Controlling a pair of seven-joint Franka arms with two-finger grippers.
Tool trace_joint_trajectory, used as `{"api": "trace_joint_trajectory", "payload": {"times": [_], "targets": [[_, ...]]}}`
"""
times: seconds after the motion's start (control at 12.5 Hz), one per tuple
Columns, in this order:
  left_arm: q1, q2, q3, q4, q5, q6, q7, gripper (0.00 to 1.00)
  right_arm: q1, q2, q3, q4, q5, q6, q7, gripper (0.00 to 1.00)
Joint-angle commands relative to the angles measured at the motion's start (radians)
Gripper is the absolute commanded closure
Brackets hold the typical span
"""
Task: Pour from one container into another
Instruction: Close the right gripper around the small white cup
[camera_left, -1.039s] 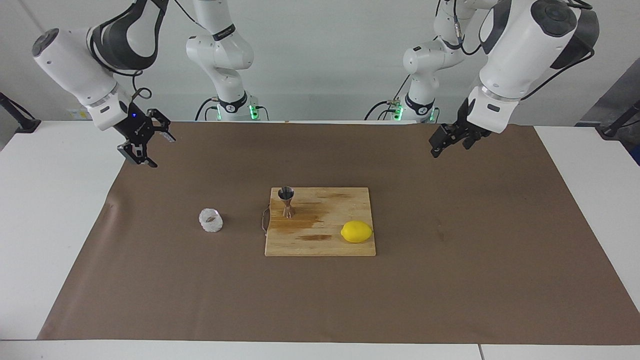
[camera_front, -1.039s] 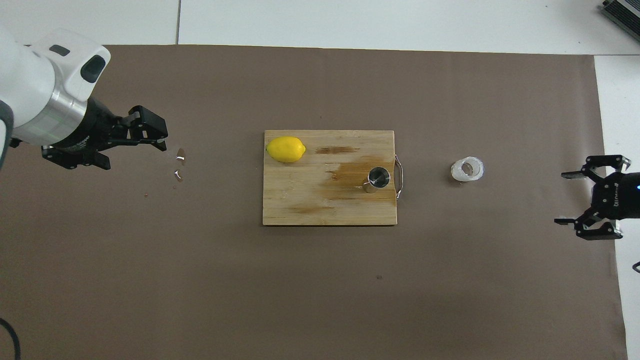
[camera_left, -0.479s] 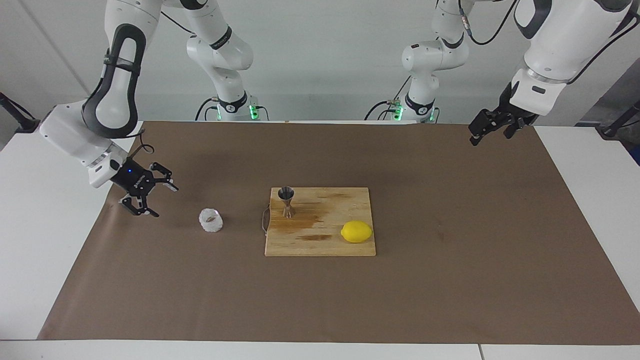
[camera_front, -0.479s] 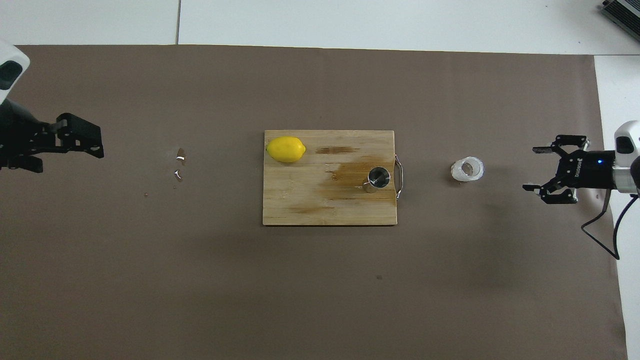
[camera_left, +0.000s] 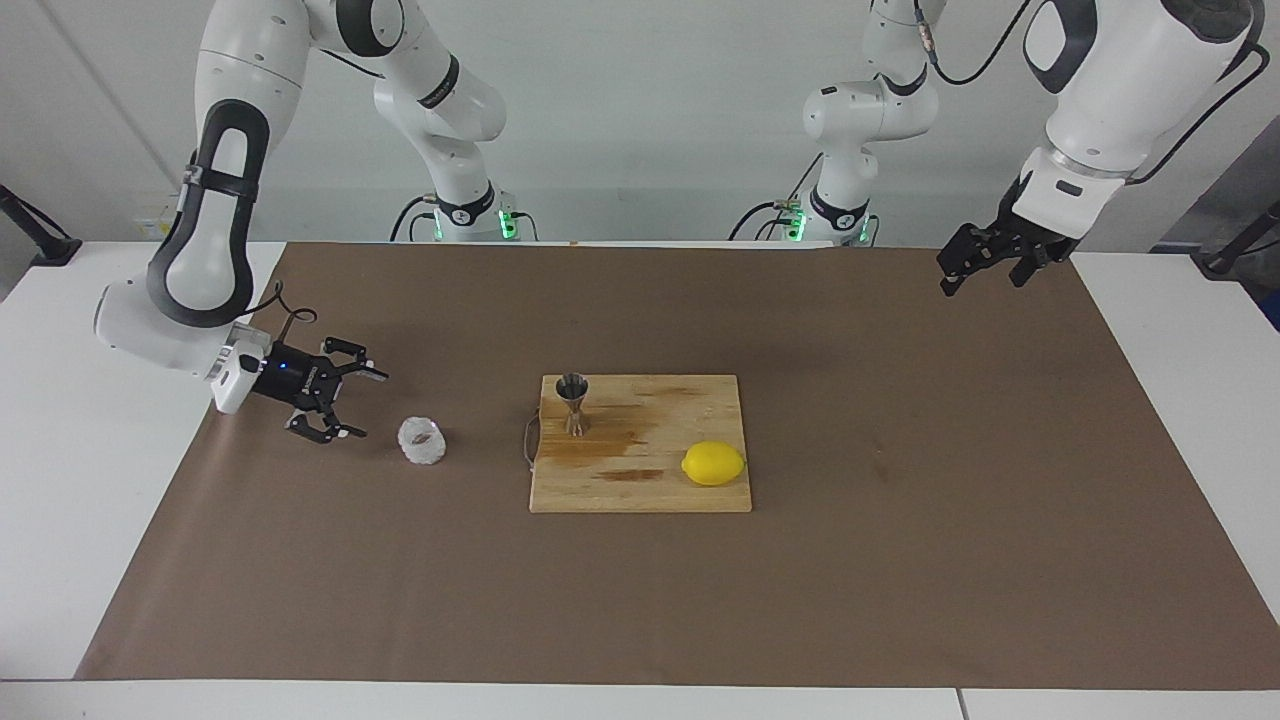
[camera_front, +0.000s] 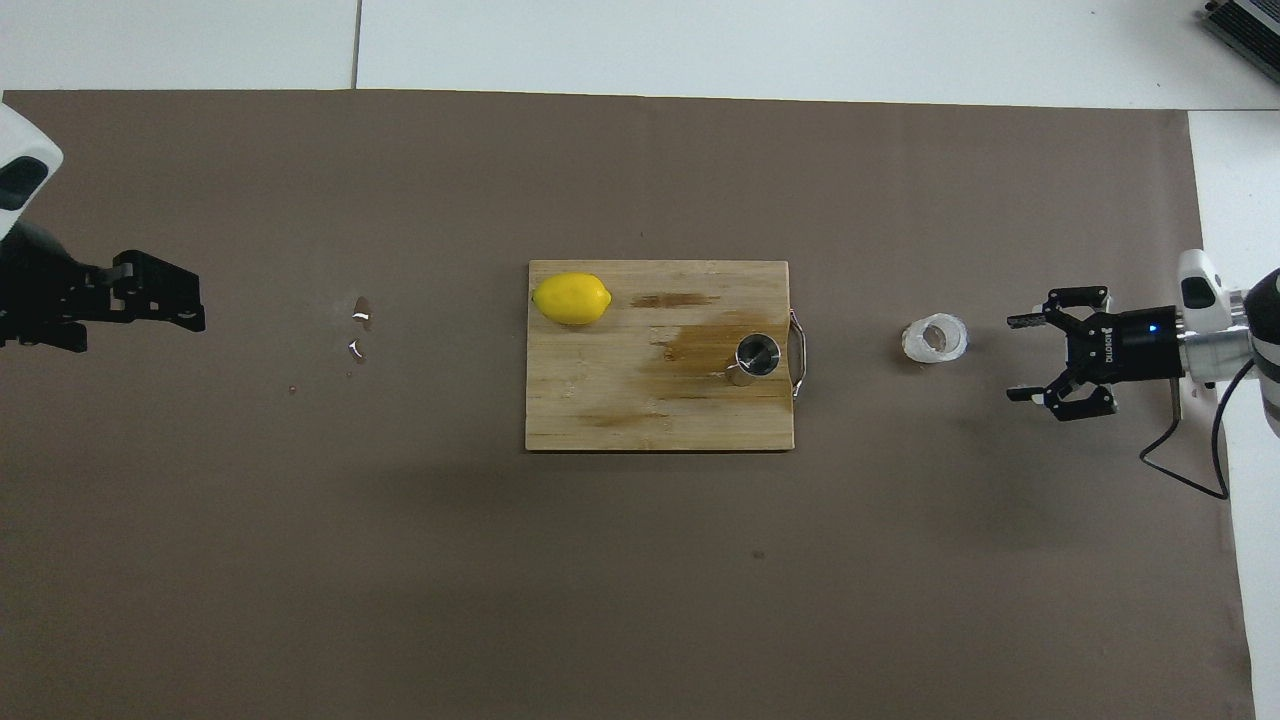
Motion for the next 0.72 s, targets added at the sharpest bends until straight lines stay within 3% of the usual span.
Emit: {"api": "trace_joint_trajectory", "payload": {"times": [0.0, 0.24, 0.64], "targets": [[-0.014, -0.049, 0.016, -0.056, -0.029, 0.046, 0.010, 0.00, -0.009, 0.026, 0.014, 0.012, 0.015, 0.027, -0.066, 0.00], [-0.002, -0.052, 0.011, -0.055, -0.032, 0.052, 0.153, 0.00, -0.009, 0.060, 0.058, 0.023, 0.024, 0.110, -0.080, 0.00], [0.007, -0.057, 0.020, -0.058, -0.032, 0.038, 0.149, 0.00, 0.020, 0.087, 0.075, 0.021, 0.024, 0.163, -0.133, 0.00]]}}
